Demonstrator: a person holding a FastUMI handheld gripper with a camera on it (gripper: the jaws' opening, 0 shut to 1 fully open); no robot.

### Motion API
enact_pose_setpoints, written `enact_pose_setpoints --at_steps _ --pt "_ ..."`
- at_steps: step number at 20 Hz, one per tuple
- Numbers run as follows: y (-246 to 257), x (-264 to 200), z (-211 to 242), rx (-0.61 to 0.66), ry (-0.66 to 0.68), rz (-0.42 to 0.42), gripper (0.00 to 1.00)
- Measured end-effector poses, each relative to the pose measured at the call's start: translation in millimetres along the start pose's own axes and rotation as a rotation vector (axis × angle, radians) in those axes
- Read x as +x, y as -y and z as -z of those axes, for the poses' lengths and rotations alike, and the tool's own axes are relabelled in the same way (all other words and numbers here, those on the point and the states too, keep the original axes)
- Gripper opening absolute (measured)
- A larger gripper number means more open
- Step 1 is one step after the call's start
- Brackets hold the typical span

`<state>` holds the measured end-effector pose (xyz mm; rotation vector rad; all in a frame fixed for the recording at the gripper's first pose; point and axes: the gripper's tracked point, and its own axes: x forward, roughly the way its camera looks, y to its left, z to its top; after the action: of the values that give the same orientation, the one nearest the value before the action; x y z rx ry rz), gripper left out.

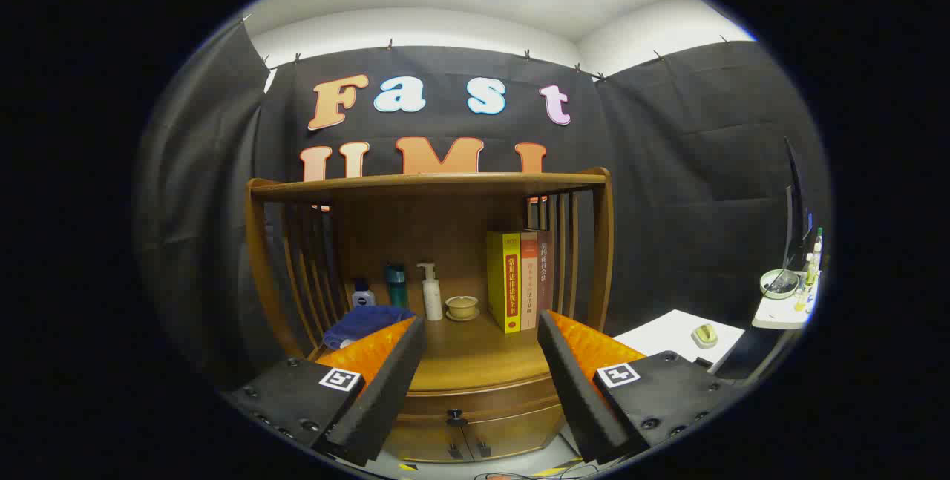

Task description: Pull open the drawer, take out the items inside it, and place them on the countertop above the cabinet.

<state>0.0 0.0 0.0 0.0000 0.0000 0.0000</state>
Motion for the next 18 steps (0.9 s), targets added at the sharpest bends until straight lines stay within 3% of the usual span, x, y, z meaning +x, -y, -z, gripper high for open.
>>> enact_pose_setpoints --at_steps 18 --pt "-16.7 0.9 3.8 -0.007 -0.019 -0.037 1.00"
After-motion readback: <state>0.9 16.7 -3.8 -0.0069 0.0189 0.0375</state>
